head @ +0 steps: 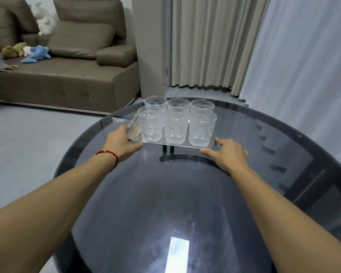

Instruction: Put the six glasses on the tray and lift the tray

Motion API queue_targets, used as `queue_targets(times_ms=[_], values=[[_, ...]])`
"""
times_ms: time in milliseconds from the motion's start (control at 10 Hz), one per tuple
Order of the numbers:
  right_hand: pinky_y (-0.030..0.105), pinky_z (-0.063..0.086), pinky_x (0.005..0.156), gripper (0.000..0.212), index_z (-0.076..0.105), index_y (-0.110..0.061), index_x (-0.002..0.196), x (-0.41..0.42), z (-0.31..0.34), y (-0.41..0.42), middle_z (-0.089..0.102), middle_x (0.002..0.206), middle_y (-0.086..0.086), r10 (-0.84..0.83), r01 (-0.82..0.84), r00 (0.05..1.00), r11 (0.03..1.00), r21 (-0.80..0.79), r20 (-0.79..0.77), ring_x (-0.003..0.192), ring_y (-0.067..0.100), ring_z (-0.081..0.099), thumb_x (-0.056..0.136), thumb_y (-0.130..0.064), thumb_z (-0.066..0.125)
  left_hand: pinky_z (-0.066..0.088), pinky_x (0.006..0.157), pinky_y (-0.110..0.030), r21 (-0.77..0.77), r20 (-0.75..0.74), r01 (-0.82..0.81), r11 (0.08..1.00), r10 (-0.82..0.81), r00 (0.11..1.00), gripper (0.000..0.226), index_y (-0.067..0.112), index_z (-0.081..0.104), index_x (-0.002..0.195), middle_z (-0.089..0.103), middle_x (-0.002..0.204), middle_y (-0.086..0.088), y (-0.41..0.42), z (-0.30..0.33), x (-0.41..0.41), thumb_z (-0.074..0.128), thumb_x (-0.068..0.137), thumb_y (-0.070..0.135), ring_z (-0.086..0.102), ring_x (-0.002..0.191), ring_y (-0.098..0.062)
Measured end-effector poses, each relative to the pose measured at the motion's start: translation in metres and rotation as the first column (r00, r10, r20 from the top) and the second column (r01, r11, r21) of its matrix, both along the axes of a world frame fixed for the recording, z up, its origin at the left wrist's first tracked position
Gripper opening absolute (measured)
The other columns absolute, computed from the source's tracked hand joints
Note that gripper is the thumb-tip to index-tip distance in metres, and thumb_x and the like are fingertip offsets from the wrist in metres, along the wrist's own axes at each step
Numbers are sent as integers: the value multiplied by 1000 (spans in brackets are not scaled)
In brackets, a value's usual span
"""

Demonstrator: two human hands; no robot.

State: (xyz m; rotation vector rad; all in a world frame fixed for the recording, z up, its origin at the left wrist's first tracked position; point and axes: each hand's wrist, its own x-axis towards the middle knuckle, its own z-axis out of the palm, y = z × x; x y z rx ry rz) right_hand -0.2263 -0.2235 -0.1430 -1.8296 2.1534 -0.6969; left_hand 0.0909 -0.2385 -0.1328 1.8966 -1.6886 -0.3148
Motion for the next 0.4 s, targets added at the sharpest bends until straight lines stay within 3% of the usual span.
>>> queue_targets(times_ms=[200,300,400], values=[[44,36,103,92,45,-32,152,1,-7,-26,71,124,4,-6,8,998,1000,27,-56,126,30,58,77,-84,56,46,92,-32,-12,-42,5,1000,-5,999,65,11,51,130,66,121,-8,-30,-6,8,78,76,37,60,111,-27],[45,35,110,93,39,-18,154,-7,0,-19,67,123,3,36,-44,995,996,74,97,127,30,55,83,-73,62,43,92,-33,-6,-44,12,1000,-12,999,59,11,50,132,63,128,-10,-17,1,5,73,82,33,58,115,-29],[42,41,107,63,52,-15,145,-23,1,9,63,111,-1,174,-181,953,984,6,248,109,20,60,91,-42,71,44,95,-35,-167,-17,3,986,-6,1000,50,9,52,133,62,131,-14,15,9,-4,67,86,19,58,117,-33]])
